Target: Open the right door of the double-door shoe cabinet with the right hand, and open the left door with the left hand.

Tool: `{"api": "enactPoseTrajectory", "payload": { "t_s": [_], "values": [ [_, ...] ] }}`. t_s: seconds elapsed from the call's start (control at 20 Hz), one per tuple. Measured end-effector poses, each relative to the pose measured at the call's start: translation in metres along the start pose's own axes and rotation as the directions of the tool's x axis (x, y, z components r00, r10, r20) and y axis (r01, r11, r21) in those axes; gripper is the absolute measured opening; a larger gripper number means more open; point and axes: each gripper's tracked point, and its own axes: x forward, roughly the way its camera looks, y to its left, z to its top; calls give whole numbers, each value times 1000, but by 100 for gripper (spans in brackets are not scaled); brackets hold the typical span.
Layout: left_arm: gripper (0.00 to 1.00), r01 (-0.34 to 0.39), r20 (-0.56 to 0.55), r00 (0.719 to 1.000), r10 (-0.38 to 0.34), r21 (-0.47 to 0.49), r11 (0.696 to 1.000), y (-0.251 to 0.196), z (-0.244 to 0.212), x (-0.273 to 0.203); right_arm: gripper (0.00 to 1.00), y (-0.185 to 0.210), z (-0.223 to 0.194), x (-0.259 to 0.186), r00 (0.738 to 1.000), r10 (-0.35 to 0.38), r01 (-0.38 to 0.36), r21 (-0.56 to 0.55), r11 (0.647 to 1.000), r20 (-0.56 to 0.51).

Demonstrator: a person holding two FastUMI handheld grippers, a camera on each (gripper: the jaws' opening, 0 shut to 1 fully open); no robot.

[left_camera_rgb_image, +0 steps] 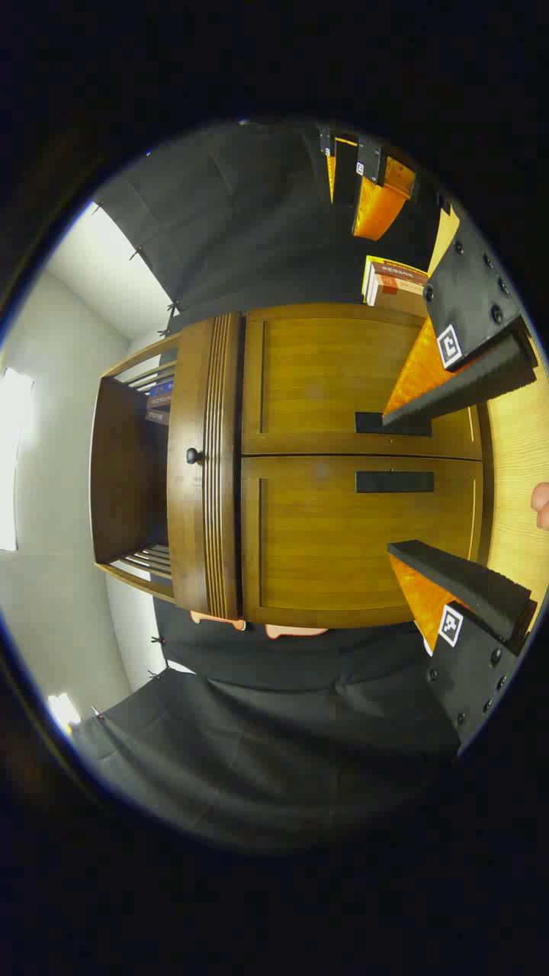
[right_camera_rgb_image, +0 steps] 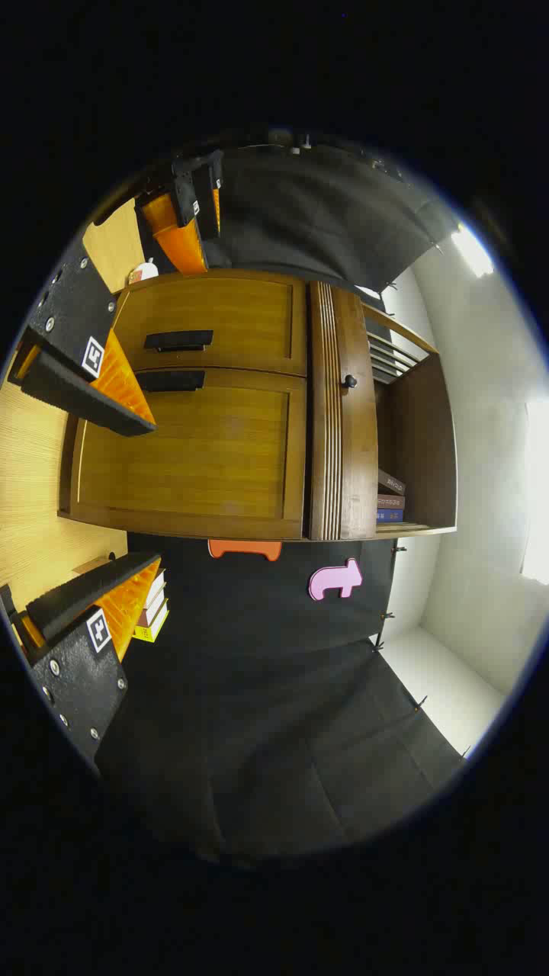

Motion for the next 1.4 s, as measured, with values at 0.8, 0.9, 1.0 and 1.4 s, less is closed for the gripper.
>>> {"api": "enactPoseTrajectory", "payload": {
  "t_s": [0.8,0.9,1.0,1.4],
  "values": [
    [97,-11,-38,999,12,14,1000,-3,-20,30,94,10,-12,30,999,33,-32,37,999,-24],
    [98,-17,-52,999,17,14,1000,-1,-21,29,94,10,-11,30,999,35,-34,26,999,-21],
    [97,-10,-58,998,10,11,1000,-1,-22,29,94,8,-11,29,999,25,-25,16,1000,-23],
    [98,-38,-40,998,40,30,999,6,-18,24,99,32,-5,27,996,84,-84,43,996,1]
  ]
}}
